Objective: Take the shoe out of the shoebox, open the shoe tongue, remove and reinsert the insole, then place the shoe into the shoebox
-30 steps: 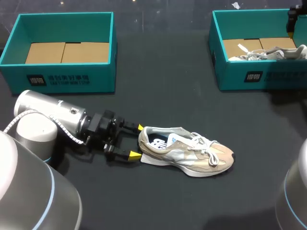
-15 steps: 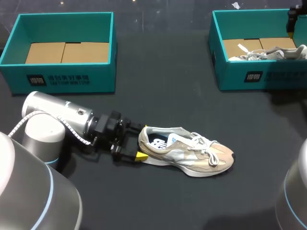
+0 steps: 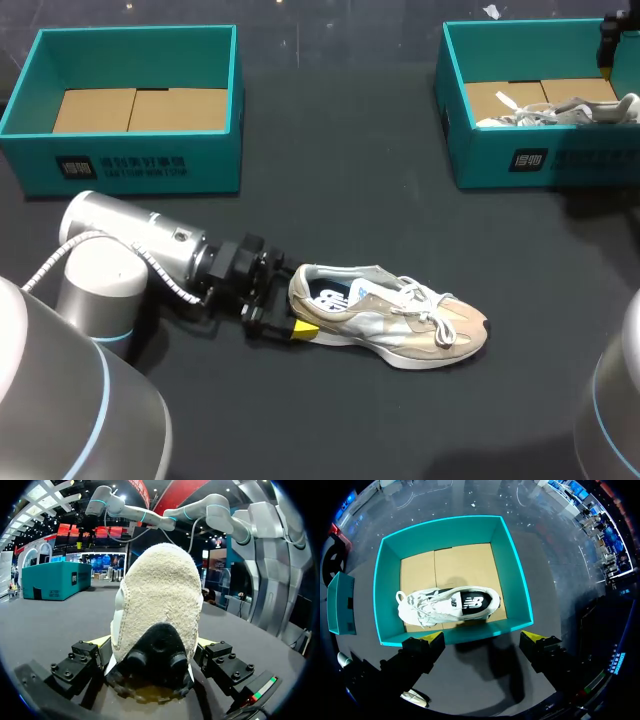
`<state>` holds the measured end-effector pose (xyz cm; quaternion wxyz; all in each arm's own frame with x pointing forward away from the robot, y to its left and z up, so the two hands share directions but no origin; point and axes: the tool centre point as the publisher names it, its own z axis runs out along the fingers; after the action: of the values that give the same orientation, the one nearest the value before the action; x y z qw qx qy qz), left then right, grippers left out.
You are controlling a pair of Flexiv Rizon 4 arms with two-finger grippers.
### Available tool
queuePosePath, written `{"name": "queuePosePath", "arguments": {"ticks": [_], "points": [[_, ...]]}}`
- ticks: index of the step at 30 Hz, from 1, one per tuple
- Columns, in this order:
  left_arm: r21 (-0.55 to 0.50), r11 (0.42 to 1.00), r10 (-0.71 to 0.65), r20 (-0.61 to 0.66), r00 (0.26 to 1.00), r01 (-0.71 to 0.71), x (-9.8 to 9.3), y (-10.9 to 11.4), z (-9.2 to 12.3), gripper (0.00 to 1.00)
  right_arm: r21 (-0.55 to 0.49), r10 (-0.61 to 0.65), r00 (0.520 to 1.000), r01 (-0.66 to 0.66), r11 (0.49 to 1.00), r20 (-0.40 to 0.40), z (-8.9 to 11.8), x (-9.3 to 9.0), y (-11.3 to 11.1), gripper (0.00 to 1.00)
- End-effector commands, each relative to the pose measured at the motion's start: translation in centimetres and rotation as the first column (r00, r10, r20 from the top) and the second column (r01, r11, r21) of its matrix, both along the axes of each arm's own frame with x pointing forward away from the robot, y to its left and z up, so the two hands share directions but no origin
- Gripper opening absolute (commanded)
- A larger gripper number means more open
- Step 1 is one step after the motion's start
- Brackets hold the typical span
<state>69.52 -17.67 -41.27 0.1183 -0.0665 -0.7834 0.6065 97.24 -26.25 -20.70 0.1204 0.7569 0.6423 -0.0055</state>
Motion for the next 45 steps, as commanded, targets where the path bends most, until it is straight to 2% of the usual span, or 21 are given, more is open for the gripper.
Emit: {"name": "queuePosePath", "arguments": {"ticks": [1, 7, 8, 10, 30, 45], "points": [[0.001, 1.000, -0.006, 0.000, 1.000, 0.006, -0.1, -0.6, -0.3, 1.00, 0.000, 0.000, 1.000, 0.000, 1.000, 0.000, 0.0, 0.0, 0.0, 1.00], [0.001, 1.000, -0.016, -0.001, 1.000, 0.016, -0.4, -1.1, -0.5, 1.00, 0.000, 0.000, 1.000, 0.000, 1.000, 0.000, 0.0, 0.0, 0.0, 1.00], [0.001, 1.000, -0.016, 0.000, 1.000, 0.016, -0.4, -1.1, -0.5, 0.83, 0.000, 0.000, 1.000, 0.000, 1.000, 0.000, 0.0, 0.0, 0.0, 1.00], [0.002, 1.000, -0.013, 0.003, 1.000, 0.013, -0.4, -1.2, -0.7, 0.00, 0.000, 0.000, 1.000, 0.000, 1.000, 0.000, 0.0, 0.0, 0.0, 1.00], [0.026, 0.992, 0.122, 0.021, 0.992, -0.123, 0.1, 0.8, -0.8, 0.00, 0.000, 0.000, 1.000, 0.000, 1.000, 0.000, 0.0, 0.0, 0.0, 1.00], [0.032, 0.990, 0.138, 0.019, 0.990, -0.138, 0.0, 1.1, -0.8, 0.00, 0.000, 0.000, 1.000, 0.000, 1.000, 0.000, 0.0, 0.0, 0.0, 1.00]]}}
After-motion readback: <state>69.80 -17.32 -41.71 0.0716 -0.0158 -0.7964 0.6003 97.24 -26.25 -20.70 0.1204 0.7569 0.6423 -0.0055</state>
